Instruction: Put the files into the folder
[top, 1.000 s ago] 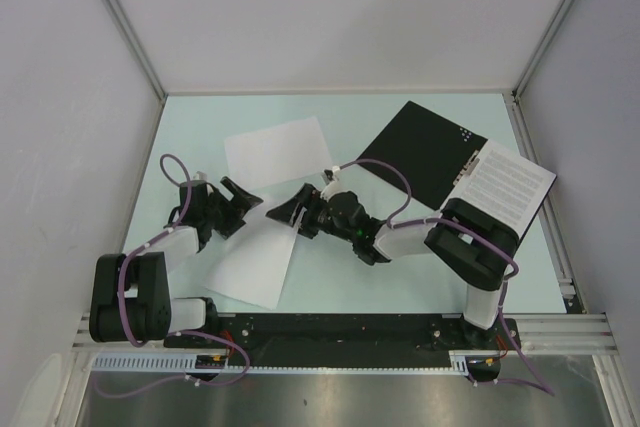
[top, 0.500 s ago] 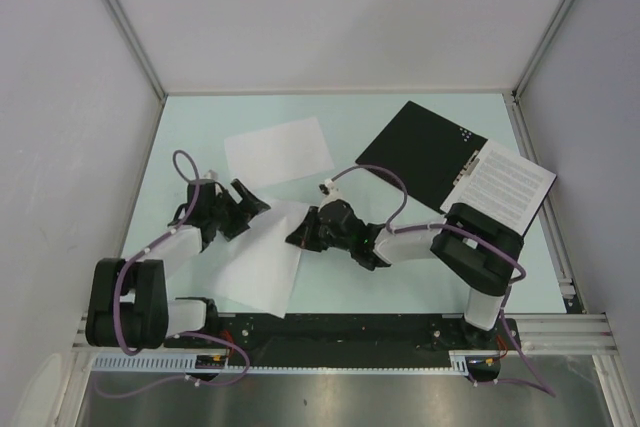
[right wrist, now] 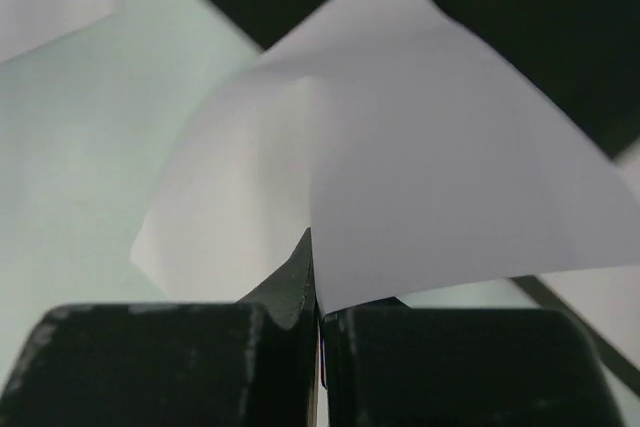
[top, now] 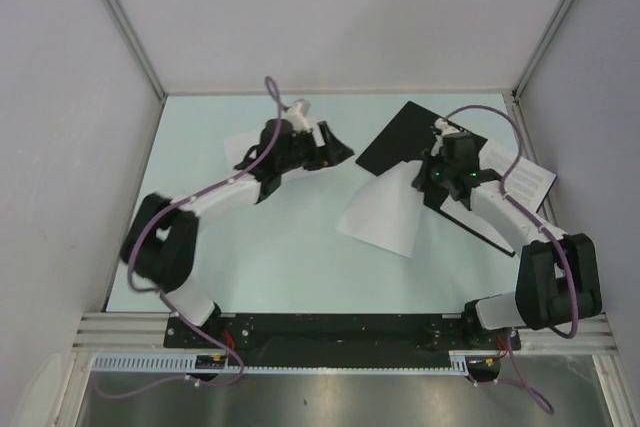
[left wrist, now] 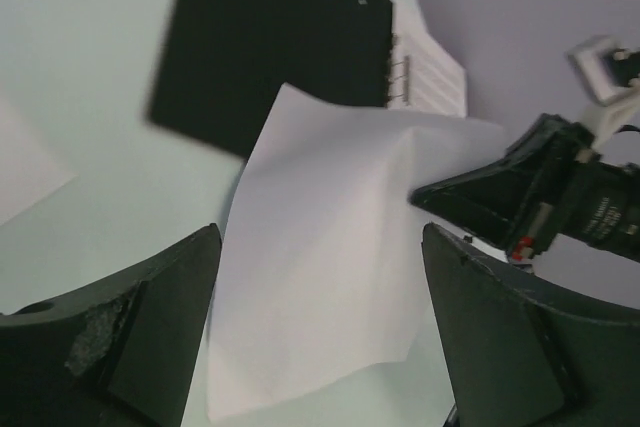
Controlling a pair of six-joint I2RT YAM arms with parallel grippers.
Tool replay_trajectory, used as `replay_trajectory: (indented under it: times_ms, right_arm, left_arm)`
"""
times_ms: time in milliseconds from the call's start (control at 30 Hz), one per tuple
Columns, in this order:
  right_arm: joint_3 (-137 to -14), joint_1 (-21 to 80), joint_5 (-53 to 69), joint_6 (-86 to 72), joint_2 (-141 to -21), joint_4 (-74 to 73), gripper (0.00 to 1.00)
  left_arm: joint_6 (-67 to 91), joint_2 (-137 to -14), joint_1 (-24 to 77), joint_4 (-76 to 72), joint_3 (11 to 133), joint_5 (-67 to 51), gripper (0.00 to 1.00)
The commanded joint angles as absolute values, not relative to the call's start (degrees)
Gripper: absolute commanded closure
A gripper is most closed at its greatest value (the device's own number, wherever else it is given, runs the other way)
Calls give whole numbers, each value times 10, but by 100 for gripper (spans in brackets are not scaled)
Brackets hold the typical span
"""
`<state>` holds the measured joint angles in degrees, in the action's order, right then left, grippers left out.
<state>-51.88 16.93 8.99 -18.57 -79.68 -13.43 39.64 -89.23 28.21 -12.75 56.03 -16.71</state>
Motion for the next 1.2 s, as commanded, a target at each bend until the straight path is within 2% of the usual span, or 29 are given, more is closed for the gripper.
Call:
replay_trajectory:
  times_ms: [0, 133, 300, 400, 500, 600, 800, 967, 1167]
  right_arm:
    - [-530, 14, 148, -36, -793, -276, 100]
    - [-533, -60, 99, 53, -773, -292, 100]
    - [-536, -154, 82, 74, -768, -292, 100]
    - [-536, -206, 119, 78, -752, -278, 100]
    - [-536, -251, 309, 65, -720, -229, 100]
    - [-537, -253, 411, 10, -662, -184, 100]
    - [-548, -276, 434, -39, -600, -151, 100]
    - [-562, -327, 456, -47, -705, -158, 100]
    - [-632, -364, 419, -2, -856, -273, 100]
  left_arm:
    - [432, -1059, 344, -235, 721, -224, 13]
    - [459, -1184, 387, -265, 845, -243, 15]
    - [503, -1294, 409, -315, 963, -248, 16]
    - [561, -1353, 414, -362, 1008, -256, 17]
    - [607, -1388, 418, -381, 1027, -269, 19]
    - [607, -1390, 418, -376, 1027, -278, 19]
    - [593, -1402, 417, -305, 1049, -274, 19]
    - [614, -1419, 418, -293, 1060, -275, 19]
    - [610, -1443, 417, -245, 1107, -270, 19]
